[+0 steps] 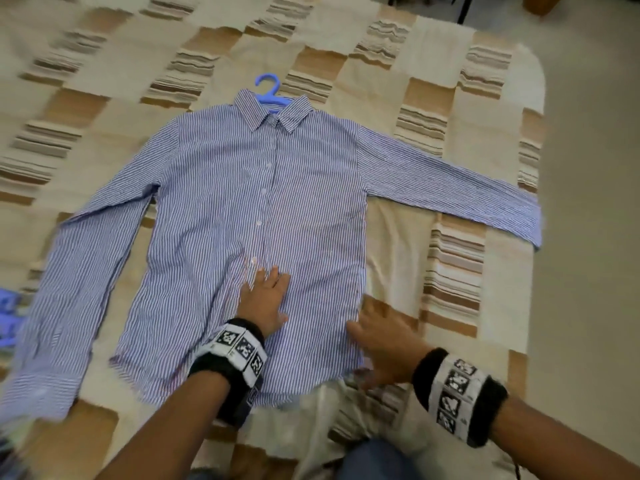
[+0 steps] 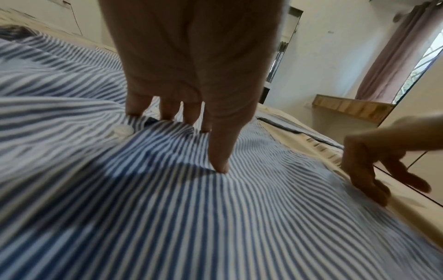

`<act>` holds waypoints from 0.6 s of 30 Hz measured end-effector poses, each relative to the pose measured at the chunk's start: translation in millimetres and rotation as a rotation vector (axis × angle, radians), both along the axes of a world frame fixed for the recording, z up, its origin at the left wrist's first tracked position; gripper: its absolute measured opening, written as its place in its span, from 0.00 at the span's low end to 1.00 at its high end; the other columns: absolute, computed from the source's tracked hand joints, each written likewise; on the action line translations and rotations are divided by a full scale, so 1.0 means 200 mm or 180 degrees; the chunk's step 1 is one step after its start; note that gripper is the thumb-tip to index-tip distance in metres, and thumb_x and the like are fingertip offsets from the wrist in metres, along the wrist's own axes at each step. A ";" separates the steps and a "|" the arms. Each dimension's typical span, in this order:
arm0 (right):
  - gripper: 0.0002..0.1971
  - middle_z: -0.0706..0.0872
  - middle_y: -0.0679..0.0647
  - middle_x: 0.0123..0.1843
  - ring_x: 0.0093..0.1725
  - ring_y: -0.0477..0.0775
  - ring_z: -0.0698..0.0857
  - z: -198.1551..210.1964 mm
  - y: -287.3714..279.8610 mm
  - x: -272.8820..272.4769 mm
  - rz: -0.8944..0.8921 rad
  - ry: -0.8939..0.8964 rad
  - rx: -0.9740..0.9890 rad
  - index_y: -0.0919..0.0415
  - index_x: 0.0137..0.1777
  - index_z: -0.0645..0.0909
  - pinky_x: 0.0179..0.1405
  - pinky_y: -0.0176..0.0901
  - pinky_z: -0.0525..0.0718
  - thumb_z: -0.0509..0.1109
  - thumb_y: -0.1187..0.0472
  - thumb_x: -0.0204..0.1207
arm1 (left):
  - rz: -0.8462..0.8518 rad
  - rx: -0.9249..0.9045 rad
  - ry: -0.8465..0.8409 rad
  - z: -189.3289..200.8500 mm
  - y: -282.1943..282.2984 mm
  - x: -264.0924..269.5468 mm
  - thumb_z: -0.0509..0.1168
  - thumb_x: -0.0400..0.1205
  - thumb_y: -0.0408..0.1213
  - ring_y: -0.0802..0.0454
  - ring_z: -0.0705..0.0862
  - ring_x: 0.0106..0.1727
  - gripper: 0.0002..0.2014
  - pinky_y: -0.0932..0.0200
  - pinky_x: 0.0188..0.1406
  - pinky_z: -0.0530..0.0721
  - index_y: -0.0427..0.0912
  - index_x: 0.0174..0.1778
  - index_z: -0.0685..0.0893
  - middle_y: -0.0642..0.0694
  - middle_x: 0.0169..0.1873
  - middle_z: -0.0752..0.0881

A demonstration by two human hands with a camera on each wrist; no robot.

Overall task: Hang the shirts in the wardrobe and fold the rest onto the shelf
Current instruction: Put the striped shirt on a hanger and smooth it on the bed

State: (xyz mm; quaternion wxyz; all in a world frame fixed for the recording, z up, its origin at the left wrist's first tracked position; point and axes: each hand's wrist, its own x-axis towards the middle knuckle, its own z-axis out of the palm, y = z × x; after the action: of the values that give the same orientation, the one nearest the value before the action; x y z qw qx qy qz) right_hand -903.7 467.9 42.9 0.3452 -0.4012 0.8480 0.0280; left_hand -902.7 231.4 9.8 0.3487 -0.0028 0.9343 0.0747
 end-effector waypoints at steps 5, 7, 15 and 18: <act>0.15 0.84 0.64 0.59 0.59 0.68 0.83 -0.07 -0.02 0.13 0.0478 0.0956 0.0835 0.61 0.60 0.78 0.50 0.65 0.84 0.66 0.54 0.77 | -0.0158 -0.0098 0.0241 0.05 0.06 0.23 0.62 0.83 0.47 0.38 0.45 0.83 0.38 0.37 0.79 0.53 0.47 0.83 0.47 0.45 0.83 0.46; 0.20 0.88 0.66 0.50 0.46 0.65 0.88 -0.03 0.00 0.15 0.0259 0.1433 0.0690 0.63 0.48 0.87 0.38 0.57 0.88 0.82 0.53 0.59 | -0.0340 -0.0056 0.0204 0.07 0.12 0.36 0.62 0.83 0.49 0.38 0.47 0.82 0.37 0.35 0.78 0.56 0.49 0.83 0.49 0.44 0.83 0.48; 0.36 0.63 0.51 0.15 0.19 0.52 0.77 0.05 0.04 0.38 0.0055 0.1053 0.0707 0.57 0.20 0.48 0.22 0.33 0.56 0.81 0.56 0.49 | -0.0379 -0.0152 -0.0128 0.02 0.24 0.62 0.64 0.82 0.48 0.38 0.46 0.83 0.38 0.27 0.76 0.49 0.50 0.82 0.50 0.45 0.83 0.46; 0.15 0.72 0.56 0.30 0.43 0.59 0.80 0.01 0.03 0.39 -0.0117 0.0870 0.0748 0.63 0.29 0.67 0.40 0.43 0.69 0.57 0.65 0.79 | -0.0343 -0.0168 -0.0057 0.01 0.24 0.64 0.65 0.81 0.44 0.38 0.47 0.82 0.35 0.28 0.76 0.49 0.49 0.81 0.54 0.45 0.83 0.49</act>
State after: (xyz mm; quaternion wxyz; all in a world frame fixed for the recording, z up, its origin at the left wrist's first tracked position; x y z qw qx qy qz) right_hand -825.7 474.4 45.8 0.2717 -0.3351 0.8850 0.1749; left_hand -774.7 279.0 11.9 0.3603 0.0376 0.9316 0.0312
